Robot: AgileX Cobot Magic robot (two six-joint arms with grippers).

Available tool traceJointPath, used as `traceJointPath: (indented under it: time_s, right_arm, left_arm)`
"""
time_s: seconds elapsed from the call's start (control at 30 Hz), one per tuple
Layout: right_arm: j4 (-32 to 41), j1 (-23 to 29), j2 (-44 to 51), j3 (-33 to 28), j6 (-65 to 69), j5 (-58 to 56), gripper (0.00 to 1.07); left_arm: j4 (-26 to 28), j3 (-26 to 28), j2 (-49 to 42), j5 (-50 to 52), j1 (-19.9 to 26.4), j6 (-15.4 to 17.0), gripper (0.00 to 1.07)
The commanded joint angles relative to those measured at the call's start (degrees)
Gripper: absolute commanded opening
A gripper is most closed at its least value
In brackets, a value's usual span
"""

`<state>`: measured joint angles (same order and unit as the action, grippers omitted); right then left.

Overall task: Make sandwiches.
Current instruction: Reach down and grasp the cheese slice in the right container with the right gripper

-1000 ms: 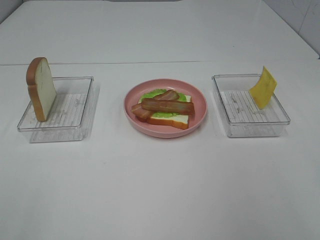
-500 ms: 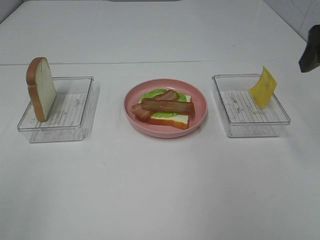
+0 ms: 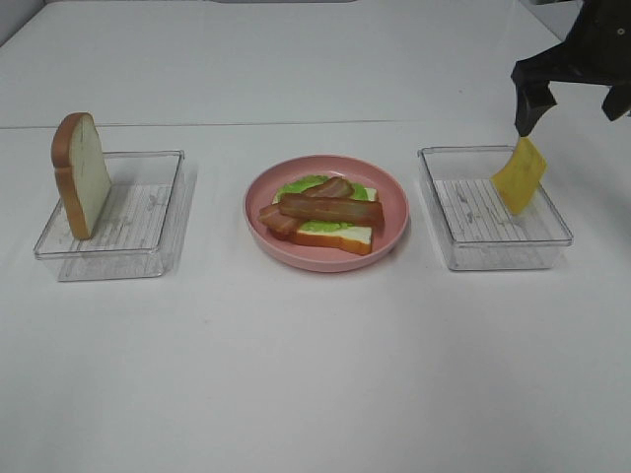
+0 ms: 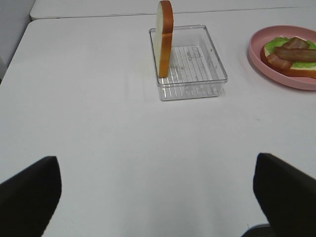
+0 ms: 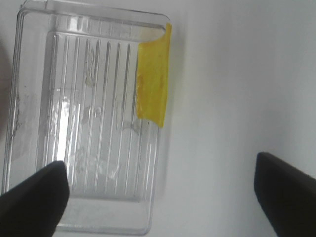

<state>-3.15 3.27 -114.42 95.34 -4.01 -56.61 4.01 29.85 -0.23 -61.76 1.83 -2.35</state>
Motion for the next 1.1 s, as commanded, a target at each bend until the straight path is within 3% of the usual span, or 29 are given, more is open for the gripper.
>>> traceJointPath:
  time_s: [0.03,0.23,0.43,0.5,0.53,0.6,0.63,0.7,0.73,0.77,0.8,0.83,1.1]
  right_arm:
    - [0.06,-0.17,-4.81,3.9,-1.43,-0.63,0.94]
    - [0.06,-0.17,-11.29,8.48,-1.83,0.11,0.88]
    - [-0.06,-0.17,-14.27,8.82,-1.83,1.2,0.83]
    - [-0.52,-0.17,-14.9,8.82,-1.72,1.2,0.73]
    - [-0.52,-0.17,-14.9,8.82,-1.72,1.2,0.73]
    - [-1.15,-0.17,-14.9,8.82,-0.29,1.32,0.59]
    - [-1.15,-0.17,-14.9,8.82,-0.29,1.32,0.59]
    - [-4.01,-0.17,-14.9,8.82,2.12,1.38,0.33]
    - [-4.01,-0.17,-14.9,8.82,2.12,1.38,0.33]
    - [-6.13,-0.17,-14.9,8.82,3.21,1.38,0.14]
    - [-6.13,-0.17,-14.9,8.82,3.21,1.38,0.14]
    - [-7.62,-0.17,-14.84,8.82,3.04,1.15,0.0]
    - [-7.68,0.57,-11.75,8.82,2.92,-0.57,0.0]
  left_arm:
    - [0.46,-0.11,-1.03,0.23,0.06,0.0,0.98]
    - [0.46,-0.11,-1.03,0.23,0.06,0.0,0.98]
    - [0.46,-0.11,-1.03,0.23,0.06,0.0,0.98]
    - [0.46,-0.11,-1.03,0.23,0.06,0.0,0.98]
    - [0.46,-0.11,-1.03,0.23,0.06,0.0,0.98]
    - [0.46,-0.11,-1.03,0.23,0.06,0.0,0.98]
    - [0.46,-0.11,-1.03,0.23,0.06,0.0,0.98]
    - [0.46,-0.11,-1.03,0.23,0.06,0.0,0.98]
    - [0.46,-0.11,-1.03,0.23,0.06,0.0,0.98]
    - [0.46,-0.11,-1.03,0.23,0.06,0.0,0.98]
    - [0.46,-0.11,-1.03,0.23,0.06,0.0,0.98]
    - [0.46,-0.11,-1.03,0.23,0.06,0.0,0.98]
    - [0.46,-0.11,-1.03,0.23,0.06,0.0,0.98]
